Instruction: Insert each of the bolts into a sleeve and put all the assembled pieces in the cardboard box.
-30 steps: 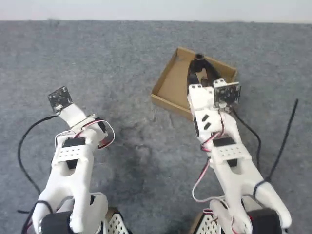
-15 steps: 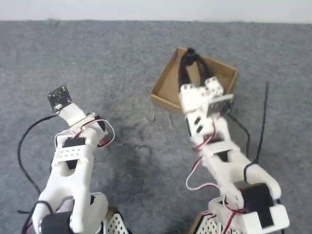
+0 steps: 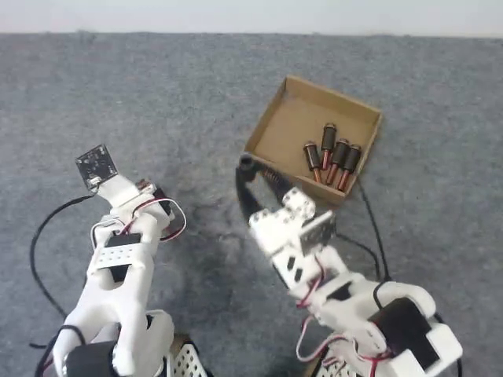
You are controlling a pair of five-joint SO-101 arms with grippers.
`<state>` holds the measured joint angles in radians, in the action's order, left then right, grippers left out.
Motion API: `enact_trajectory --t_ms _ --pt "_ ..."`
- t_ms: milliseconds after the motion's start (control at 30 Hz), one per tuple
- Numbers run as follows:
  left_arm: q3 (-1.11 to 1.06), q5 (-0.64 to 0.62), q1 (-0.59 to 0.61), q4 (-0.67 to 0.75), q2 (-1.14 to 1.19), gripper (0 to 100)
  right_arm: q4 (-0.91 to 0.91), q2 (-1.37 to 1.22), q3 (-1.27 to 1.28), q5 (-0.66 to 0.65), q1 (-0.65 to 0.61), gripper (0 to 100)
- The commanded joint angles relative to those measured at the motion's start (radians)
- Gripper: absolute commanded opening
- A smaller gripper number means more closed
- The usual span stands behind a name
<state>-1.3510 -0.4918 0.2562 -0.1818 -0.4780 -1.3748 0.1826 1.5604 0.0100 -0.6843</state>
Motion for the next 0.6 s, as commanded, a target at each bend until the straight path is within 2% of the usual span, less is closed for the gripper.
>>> enact_trajectory --t_ms 0,167,400,567 --pt "0.012 0.011 0.000 0.032 -0.052 1 -0.059 0.015 0.046 -0.015 -0.044 3.8" --pt "0.012 0.011 0.000 0.032 -0.052 1 -0.094 0.010 0.109 -0.012 -0.048 3.8" --pt "0.021 0.008 -0.002 0.037 -0.052 1 -0.041 0.004 0.110 -0.012 -0.058 3.8" --pt "0.024 0.006 -0.003 0.164 -0.052 1 0.018 0.004 0.110 -0.011 -0.085 3.8"
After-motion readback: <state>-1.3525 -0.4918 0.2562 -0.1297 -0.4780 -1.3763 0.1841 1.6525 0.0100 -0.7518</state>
